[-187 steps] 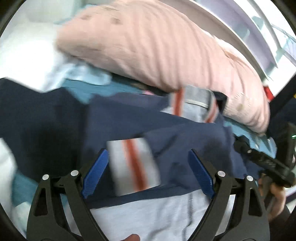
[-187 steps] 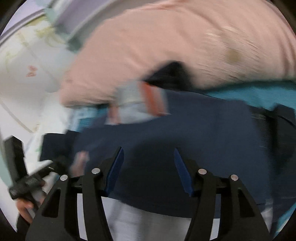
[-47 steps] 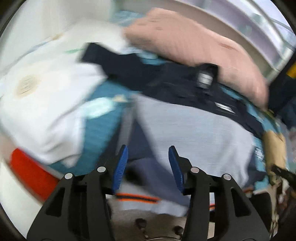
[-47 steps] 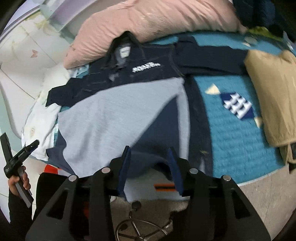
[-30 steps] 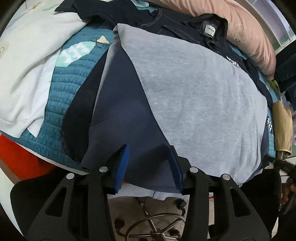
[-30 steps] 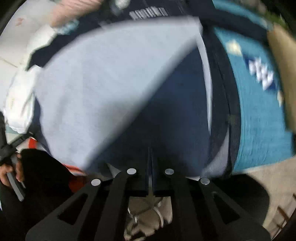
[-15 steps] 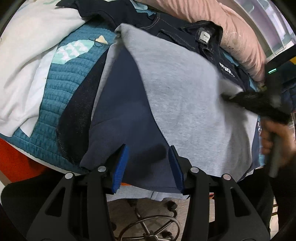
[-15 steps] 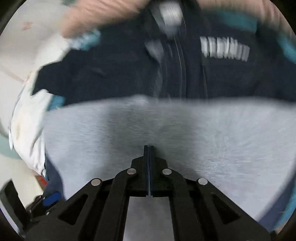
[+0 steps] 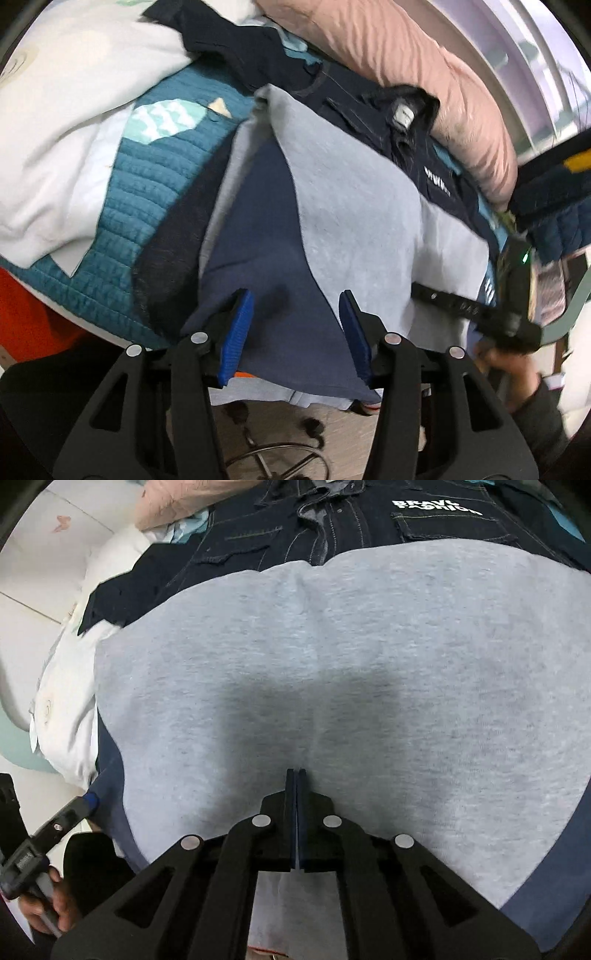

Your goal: Fold large clothes

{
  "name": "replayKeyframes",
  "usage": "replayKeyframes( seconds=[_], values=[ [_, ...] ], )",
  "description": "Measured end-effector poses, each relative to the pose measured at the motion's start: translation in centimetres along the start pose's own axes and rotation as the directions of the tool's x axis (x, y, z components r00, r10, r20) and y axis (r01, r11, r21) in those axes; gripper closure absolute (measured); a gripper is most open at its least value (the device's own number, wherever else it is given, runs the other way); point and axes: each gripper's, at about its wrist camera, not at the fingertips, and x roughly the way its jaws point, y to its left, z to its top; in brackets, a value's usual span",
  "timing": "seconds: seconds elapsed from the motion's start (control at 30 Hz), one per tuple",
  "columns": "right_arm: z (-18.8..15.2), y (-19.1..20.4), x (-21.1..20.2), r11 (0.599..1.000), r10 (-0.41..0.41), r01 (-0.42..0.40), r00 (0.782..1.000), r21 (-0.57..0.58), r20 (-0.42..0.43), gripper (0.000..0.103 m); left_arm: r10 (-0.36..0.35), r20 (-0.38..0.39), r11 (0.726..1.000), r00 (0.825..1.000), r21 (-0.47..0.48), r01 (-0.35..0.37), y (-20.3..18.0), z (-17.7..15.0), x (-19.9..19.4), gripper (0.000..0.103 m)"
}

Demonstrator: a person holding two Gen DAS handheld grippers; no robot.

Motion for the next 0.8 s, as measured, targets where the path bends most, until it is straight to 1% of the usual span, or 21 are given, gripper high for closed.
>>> replayKeyframes(
  seconds=[0.1, 0.17, 0.2, 0.23, 0.27, 0.3, 0.33, 0.4, 0.43, 0.47, 0.57, 0.7, 0.8],
  values=[
    [0.0, 0.4, -0.8, 1.000, -0.008, 0.008, 1.000, 0.005, 0.007, 0.103, -0.013, 0.028, 0.998, 1.000, -0.058, 0.015, 1.4, 0.3, -1.2, 0.052],
    [-0.8, 0.9, -2.5, 0.999, 0.014, -0.014, 1.000, 0.030, 0.002, 0.099, -0.028, 0.044, 0.996, 0.999, -0.087, 0.032, 2.2, 0.6, -1.7, 0.051],
    [-1.5, 1.0, -3.1, 0.999, 0.027, -0.027, 1.000, 0.025, 0.000, 0.099, -0.023, 0.053, 0.995, 0.998, -0.097, 0.028, 2.6, 0.6, -2.0, 0.050],
    [-2.1, 1.1, -3.5, 0.999, 0.039, -0.039, 0.999, 0.021, -0.006, 0.099, 0.003, 0.063, 0.994, 0.998, -0.107, 0.004, 3.2, 0.6, -2.4, 0.046],
    [-2.7, 1.1, -3.6, 0.999, 0.041, -0.040, 0.999, 0.022, -0.020, 0.099, 0.017, 0.071, 0.993, 0.997, -0.120, -0.009, 3.4, 0.6, -2.4, 0.045],
    [-3.3, 0.9, -3.0, 0.999, 0.029, -0.028, 0.999, 0.022, -0.040, 0.103, 0.010, 0.070, 0.991, 0.998, -0.136, 0.000, 3.9, 0.6, -2.4, 0.045],
    [-3.8, 0.4, -2.1, 0.999, 0.027, -0.026, 0.998, 0.025, -0.056, 0.103, -0.005, 0.064, 0.988, 0.998, -0.152, 0.014, 4.3, 0.5, -2.3, 0.045],
    [-4.1, -1.0, -1.2, 0.994, 0.084, -0.082, 0.996, 0.068, -0.039, 0.103, -0.018, 0.041, 0.984, 0.999, -0.179, 0.025, 4.8, 0.6, -1.7, 0.045],
    [-4.0, -1.3, -1.3, 0.991, 0.100, -0.096, 0.994, 0.088, -0.043, 0.103, -0.022, 0.025, 0.983, 0.999, -0.184, 0.026, 4.7, 0.5, -1.2, 0.045],
    [-3.8, -1.2, -1.3, 0.992, 0.100, -0.095, 0.994, 0.088, -0.048, 0.103, -0.020, -0.002, 0.982, 1.000, -0.190, 0.019, 4.9, 0.4, -0.7, 0.045],
    [-3.5, -0.9, -1.3, 0.995, 0.085, -0.082, 0.995, 0.064, -0.050, 0.103, -0.047, -0.034, 0.980, 0.998, -0.194, 0.040, 4.5, 0.1, 0.0, 0.045],
    [-3.5, -0.9, -1.5, 0.994, 0.087, -0.084, 0.995, 0.068, -0.047, 0.103, -0.044, -0.104, 0.982, 0.994, -0.185, 0.025, 4.2, -0.5, 1.6, 0.045],
    [-3.6, -0.9, -1.4, 0.994, 0.089, -0.086, 0.995, 0.071, -0.044, 0.103, -0.046, -0.126, 0.983, 0.991, -0.184, 0.022, 4.1, -0.8, 2.1, 0.046]
  ],
)
